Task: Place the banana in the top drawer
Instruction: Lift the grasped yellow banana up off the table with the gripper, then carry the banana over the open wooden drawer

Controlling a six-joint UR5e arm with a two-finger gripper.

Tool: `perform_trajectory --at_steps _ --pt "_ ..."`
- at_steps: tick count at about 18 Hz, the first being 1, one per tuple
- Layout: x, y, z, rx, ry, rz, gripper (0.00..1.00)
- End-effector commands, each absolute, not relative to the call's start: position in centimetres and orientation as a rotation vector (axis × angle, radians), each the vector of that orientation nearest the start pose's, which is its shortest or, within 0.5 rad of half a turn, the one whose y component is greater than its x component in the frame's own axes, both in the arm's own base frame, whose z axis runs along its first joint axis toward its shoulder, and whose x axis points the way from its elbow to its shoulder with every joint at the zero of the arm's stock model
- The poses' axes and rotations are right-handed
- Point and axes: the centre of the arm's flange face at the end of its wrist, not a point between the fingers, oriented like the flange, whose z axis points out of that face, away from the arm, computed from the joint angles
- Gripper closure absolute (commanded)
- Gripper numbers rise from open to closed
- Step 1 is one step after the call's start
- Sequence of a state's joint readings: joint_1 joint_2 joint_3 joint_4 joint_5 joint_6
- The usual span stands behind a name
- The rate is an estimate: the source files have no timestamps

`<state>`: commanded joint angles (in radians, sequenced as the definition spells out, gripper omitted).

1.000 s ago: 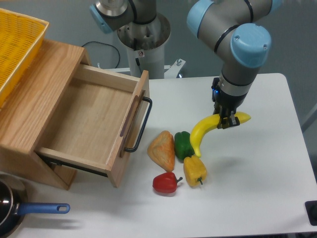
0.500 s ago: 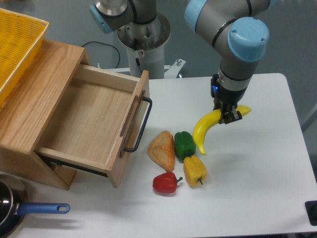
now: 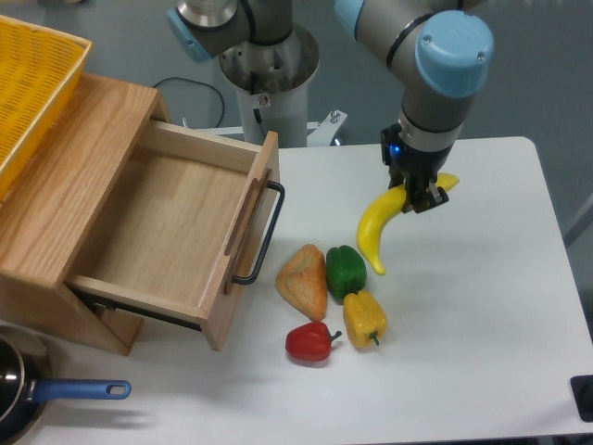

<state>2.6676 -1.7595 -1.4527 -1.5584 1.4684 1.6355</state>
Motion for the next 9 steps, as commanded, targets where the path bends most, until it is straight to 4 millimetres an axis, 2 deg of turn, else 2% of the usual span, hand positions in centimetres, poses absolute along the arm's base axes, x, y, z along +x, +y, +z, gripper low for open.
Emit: perform_trajectory --at_steps 4,9 --pt "-41.8 38.9 46.5 -2.906 0.724 -0.133 0.72" --pt "-38.3 39.6 49.9 -2.86 0.583 -0.121 0.72"
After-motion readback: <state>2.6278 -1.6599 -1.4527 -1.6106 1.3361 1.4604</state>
